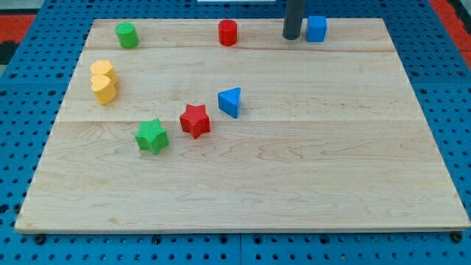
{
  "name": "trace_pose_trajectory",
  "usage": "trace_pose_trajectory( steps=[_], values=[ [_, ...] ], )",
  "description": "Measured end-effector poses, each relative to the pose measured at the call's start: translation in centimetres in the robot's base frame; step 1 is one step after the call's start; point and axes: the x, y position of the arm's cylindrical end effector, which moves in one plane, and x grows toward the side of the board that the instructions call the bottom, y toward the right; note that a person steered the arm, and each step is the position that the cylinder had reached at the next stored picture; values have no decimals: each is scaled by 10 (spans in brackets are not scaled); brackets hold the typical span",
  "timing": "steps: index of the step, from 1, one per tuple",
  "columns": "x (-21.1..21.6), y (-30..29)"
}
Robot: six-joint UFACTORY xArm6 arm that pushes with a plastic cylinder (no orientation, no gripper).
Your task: Move the yellow hexagon along with green star down a bit
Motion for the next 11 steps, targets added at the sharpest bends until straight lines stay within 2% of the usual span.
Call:
trace_pose_trajectory(
  steps=[3, 4, 5, 7, 8, 9, 10, 11],
  values=[
    [22, -58],
    [74, -59],
    [58, -143],
    [57, -288],
    [60, -338],
    [131, -290],
    [176, -242],
    [168, -250]
  ],
)
